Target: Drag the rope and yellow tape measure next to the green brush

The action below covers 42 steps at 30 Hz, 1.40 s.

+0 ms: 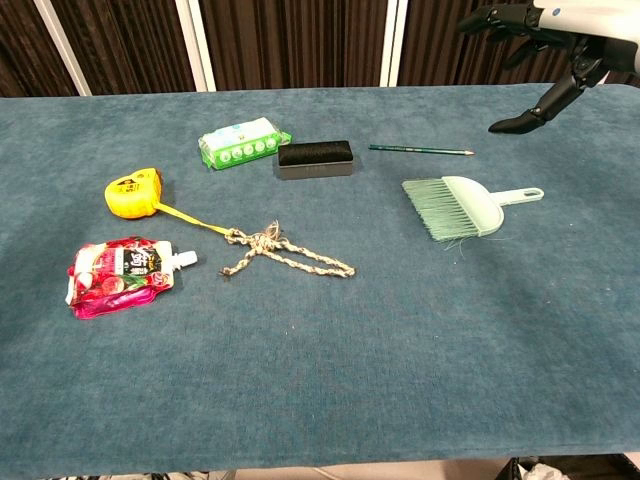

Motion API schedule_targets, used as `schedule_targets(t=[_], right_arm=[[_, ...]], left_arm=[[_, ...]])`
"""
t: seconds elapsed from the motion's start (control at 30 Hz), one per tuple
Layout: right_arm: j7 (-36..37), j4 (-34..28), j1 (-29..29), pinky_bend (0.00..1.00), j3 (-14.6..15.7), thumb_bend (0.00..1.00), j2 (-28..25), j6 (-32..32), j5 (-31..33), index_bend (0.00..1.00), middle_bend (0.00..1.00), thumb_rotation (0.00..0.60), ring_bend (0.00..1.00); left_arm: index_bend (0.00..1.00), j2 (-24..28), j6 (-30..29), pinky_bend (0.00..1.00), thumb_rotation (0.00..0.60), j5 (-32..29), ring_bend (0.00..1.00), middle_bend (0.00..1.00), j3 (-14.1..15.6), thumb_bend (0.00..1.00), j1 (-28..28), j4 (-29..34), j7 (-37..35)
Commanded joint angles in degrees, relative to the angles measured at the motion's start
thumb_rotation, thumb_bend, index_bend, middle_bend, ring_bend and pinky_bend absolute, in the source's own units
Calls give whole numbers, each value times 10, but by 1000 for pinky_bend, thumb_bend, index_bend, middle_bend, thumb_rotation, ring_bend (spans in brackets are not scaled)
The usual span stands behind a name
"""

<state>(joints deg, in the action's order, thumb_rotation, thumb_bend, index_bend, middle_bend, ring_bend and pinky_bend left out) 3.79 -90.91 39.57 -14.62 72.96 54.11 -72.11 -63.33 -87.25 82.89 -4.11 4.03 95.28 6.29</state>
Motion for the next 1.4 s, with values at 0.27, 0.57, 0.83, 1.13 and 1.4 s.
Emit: schedule_targets(t=[0.27,0.57,0.83,1.13,1.4], right_arm=[[-6,5,1,151,3,129,4,0,8,0,0,600,24],[-4,10,5,151,2,127,9,0,10,0,0,600,24],[-10,11,5,151,6,127,9,2,13,0,0,600,24],[-20,5,3,151,13,128,9,6,9,0,0,600,24],[-39,-4,-8,151,43,128,24,10,-5,10,0,600,24]], left_arm=[[40,1,-2,0,600,-1,0,0,0,244,-2,-1,0],[40,0,-2,0,600,-3,0,0,-1,244,-2,-1,0],[40,1,-1,0,600,-3,0,0,-1,244,-2,-1,0],[40,1,0,0,600,-3,0,0,-1,244,-2,-1,0],[40,1,0,0,600,-4,0,0,-1,244,-2,0,1]])
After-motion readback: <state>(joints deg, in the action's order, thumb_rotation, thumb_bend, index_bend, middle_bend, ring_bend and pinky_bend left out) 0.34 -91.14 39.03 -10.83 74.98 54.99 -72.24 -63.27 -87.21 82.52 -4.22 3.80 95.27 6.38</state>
